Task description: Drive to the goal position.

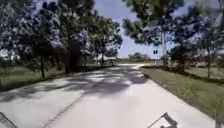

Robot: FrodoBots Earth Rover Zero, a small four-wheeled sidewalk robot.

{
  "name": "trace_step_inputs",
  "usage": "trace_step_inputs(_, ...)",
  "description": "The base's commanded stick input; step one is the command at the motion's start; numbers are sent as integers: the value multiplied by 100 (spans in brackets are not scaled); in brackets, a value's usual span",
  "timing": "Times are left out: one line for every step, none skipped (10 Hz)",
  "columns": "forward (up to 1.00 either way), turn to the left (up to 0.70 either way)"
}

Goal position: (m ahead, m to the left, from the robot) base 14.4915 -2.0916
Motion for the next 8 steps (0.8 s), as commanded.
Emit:
trace_step_inputs(85,0)
trace_step_inputs(85,0)
trace_step_inputs(85,0)
trace_step_inputs(85,0)
trace_step_inputs(85,0)
trace_step_inputs(85,0)
trace_step_inputs(85,0)
trace_step_inputs(85,0)
